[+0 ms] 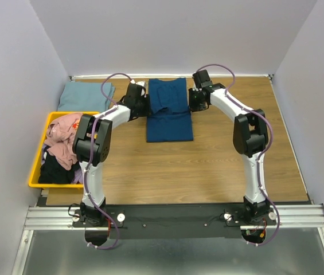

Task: Fold and stack the t-shirts
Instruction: Fold the tshirt

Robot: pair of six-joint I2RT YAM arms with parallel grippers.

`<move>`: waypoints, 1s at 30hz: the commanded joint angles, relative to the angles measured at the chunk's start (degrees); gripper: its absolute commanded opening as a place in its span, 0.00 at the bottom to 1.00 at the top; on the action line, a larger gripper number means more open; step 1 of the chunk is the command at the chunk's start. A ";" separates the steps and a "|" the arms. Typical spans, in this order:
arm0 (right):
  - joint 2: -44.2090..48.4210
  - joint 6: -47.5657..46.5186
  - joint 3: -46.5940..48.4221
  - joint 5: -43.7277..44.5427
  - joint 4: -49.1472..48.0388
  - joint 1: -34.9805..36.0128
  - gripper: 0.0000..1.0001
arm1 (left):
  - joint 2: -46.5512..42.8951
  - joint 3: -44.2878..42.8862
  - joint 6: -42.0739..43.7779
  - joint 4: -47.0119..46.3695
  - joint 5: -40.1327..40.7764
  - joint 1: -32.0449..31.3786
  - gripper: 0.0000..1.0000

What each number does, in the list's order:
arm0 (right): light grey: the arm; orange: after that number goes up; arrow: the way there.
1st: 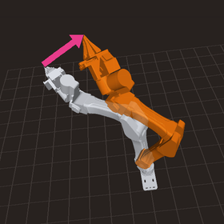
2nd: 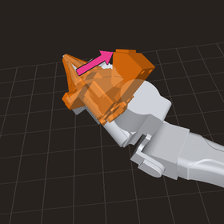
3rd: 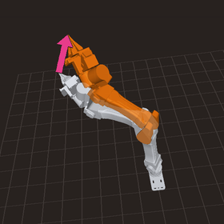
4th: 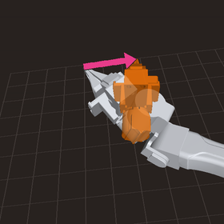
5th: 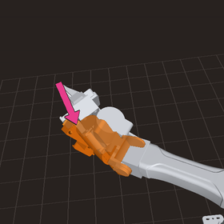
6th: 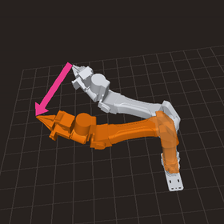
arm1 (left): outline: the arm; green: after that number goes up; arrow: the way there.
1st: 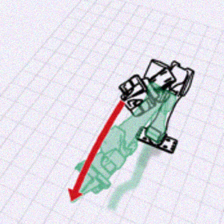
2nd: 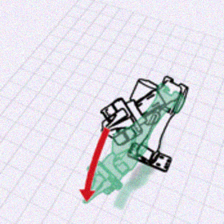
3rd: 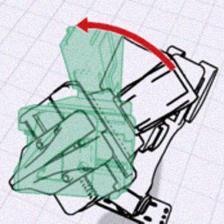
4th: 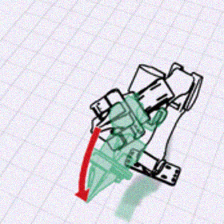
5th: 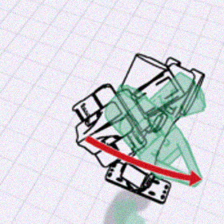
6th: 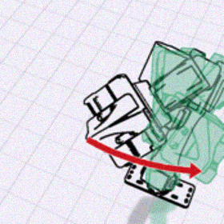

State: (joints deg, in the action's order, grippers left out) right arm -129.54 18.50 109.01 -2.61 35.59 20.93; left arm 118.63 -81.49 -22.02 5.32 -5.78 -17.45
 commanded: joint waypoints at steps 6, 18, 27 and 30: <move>11.66 0.74 -8.54 1.04 -8.16 1.22 0.37 | -16.31 7.39 -1.70 -2.51 7.43 -1.26 0.54; 10.36 6.72 -16.82 -5.82 -21.79 6.41 0.28 | -14.05 11.81 -4.79 2.49 4.31 -12.07 0.32; 3.15 7.87 -12.86 -8.11 -24.78 7.02 0.25 | -6.13 7.40 -2.33 11.72 4.81 -12.96 0.32; 1.49 7.78 -12.16 -7.67 -25.22 7.02 0.25 | -4.90 7.66 -1.97 12.87 4.29 -12.96 0.31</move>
State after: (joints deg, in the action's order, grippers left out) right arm -125.99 25.56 94.35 -9.26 12.95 27.75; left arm 111.77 -73.25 -25.41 13.80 -1.30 -30.46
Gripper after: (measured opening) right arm 0.257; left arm 0.321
